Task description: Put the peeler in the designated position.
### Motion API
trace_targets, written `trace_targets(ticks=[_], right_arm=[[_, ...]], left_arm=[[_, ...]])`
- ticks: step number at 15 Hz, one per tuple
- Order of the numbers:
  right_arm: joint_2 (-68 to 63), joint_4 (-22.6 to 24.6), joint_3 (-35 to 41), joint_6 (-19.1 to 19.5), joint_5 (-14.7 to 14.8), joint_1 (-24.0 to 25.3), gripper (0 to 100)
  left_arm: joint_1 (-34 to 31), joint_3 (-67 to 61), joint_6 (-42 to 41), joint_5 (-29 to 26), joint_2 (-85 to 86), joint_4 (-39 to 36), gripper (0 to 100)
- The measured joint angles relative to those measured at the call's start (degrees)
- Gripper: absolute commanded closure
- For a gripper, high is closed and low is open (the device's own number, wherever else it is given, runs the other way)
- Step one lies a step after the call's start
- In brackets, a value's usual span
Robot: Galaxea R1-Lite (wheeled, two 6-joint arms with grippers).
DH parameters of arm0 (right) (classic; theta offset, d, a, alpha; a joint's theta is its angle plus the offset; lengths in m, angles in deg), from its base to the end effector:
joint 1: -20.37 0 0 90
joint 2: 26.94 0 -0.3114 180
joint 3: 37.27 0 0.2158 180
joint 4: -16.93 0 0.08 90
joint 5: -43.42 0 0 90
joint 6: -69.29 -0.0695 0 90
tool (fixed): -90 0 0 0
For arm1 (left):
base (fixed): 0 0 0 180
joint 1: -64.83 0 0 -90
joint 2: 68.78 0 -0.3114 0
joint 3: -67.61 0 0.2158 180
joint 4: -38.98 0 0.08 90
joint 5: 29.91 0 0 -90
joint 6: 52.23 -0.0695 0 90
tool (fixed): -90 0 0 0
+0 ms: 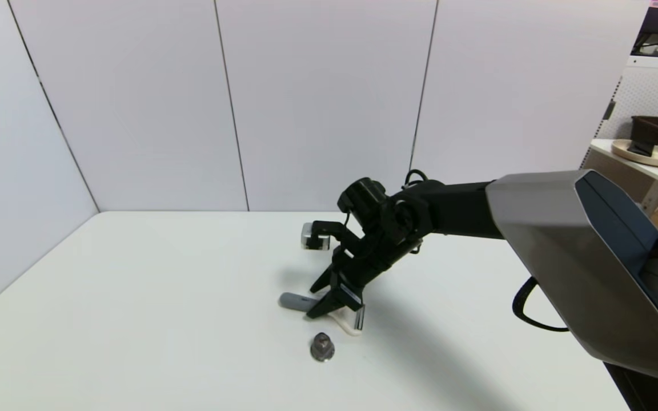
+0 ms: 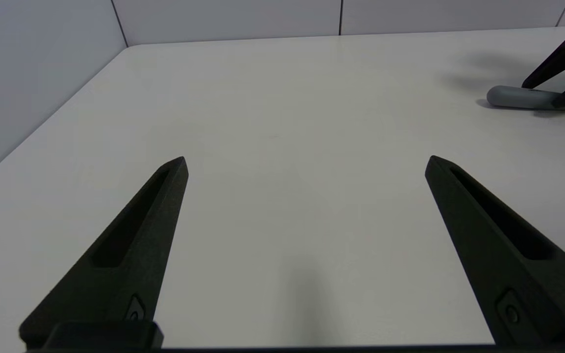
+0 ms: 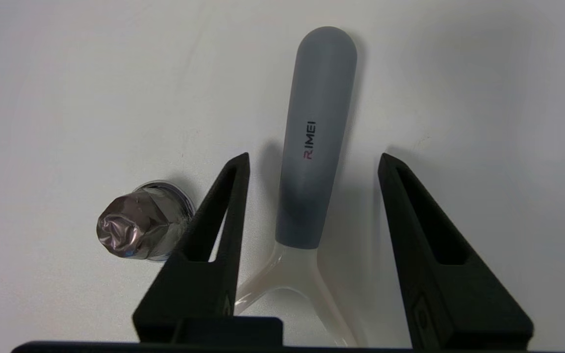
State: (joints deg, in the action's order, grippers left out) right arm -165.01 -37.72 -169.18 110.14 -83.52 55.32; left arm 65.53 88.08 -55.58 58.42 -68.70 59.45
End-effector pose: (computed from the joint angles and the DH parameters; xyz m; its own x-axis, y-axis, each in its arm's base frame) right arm 0.3960 0.3277 0.0666 -0.0248 0.7159 -0.6978 -0.9961 0.0414 0.0779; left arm 0.0401 -0.0025 0.0755 0.9991 -0.0414 0.0014 0.0412 0.9974 0.0585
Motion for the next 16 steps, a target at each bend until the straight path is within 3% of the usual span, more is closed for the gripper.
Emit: trace_targets(ticks=[5,8,16], right_arm=[[3.64,-0.30,0.02,-1.22,-0.05,-0.37,0],[10.20,-0.28,1.05,-5.16,0.69,-1.46,0],[38.95,0.35,20.39,-15.14,6.66,-11.50,0]], left_arm=[[0.00,0.00,0.00,0.02,0.00,0.00,0],[0.00,0.00,-0.02,0.02,0.00,0.00,0],[0.00,0.00,-0.02,0.00,0.00,0.00,0]])
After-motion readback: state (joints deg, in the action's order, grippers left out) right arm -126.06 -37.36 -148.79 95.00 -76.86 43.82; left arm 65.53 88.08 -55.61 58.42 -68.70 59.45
